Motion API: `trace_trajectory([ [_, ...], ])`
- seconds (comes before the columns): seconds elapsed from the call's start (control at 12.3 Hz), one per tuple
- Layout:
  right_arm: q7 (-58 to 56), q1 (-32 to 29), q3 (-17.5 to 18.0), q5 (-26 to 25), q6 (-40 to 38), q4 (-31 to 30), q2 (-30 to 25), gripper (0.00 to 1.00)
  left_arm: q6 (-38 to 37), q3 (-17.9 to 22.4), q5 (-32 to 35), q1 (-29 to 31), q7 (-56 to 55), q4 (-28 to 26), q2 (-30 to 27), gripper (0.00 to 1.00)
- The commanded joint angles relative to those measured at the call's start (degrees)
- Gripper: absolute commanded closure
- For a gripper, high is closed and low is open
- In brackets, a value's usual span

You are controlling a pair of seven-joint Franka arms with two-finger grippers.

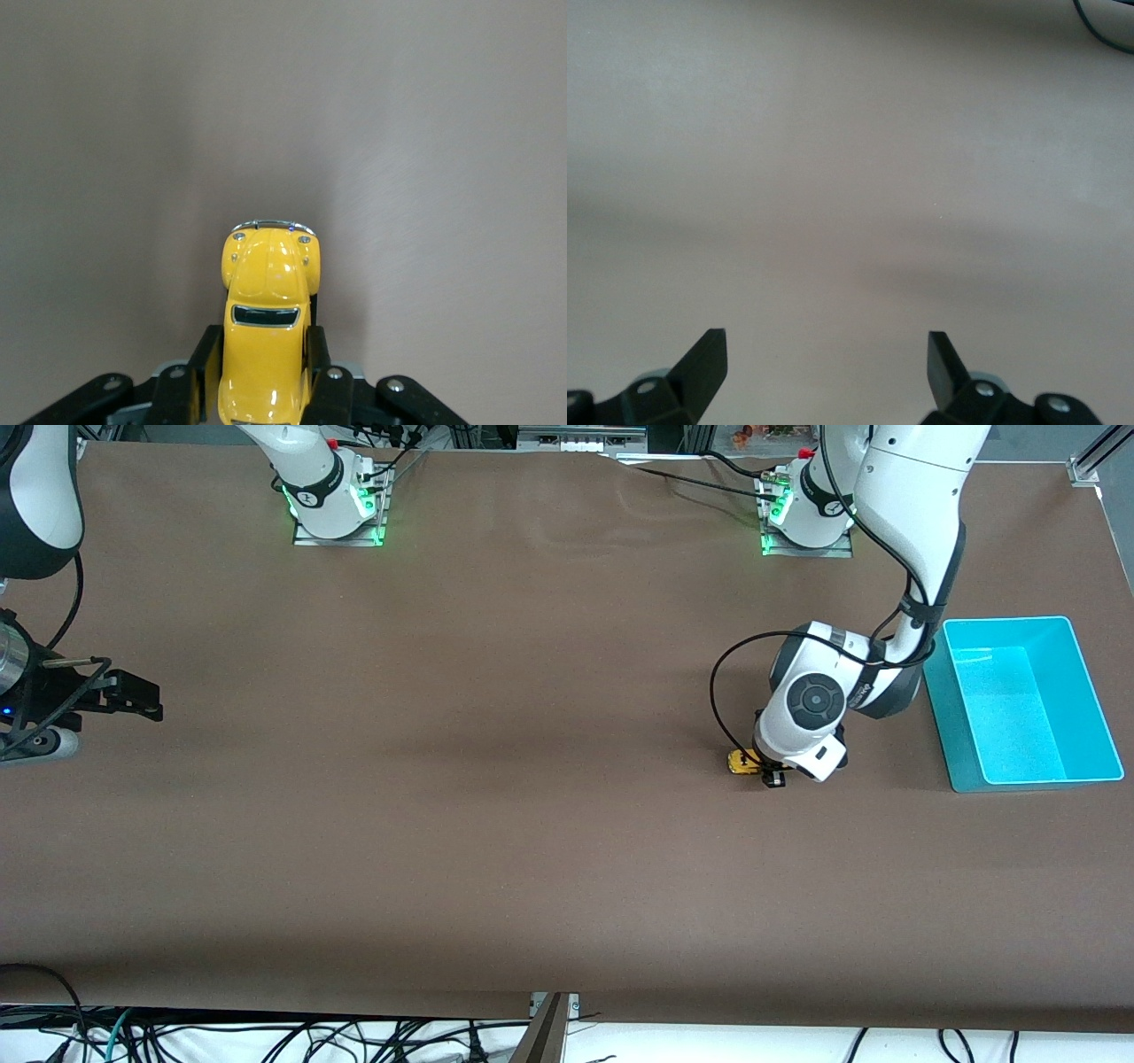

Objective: Wind and store yellow beetle car
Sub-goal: 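Lift the yellow car with the left gripper and carry it into the cyan bin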

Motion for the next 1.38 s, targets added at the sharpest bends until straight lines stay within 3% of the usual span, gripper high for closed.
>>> trace_trajectory([
  [0.0,1.4,0.0,0.2,-0.7,0.4,-0.5,-0.8,0.0,-7.7,1.2,1.6,3.1,2.1,2.1,-5.3,1.0],
  [0.32,1.3,0.8,0.2,-2.1,0.4,-0.3,-1.0,0.0,-18.5,1.2,1.0,10.5,11.8,4.4,-10.9,1.0],
  [0.73,1.5,-0.2,-1.0,-2.1,0.5,-0.2,-0.5,0.0,-27.8,1.1,1.4,21.5,23.7,3.1,-18.3,1.0],
  [1.14,1.4,-0.1,-0.9,-2.1,0.5,-0.2,-1.0,0.0,-27.4,1.2,1.9,34.3,40.1,1.1,-21.0,1.0],
  [1.3,1.5,-0.1,-1.1,-2.0,0.5,-0.2,-1.2,0.0,-19.5,1.2,5.9,37.1,40.7,-3.0,-20.3,1.0],
])
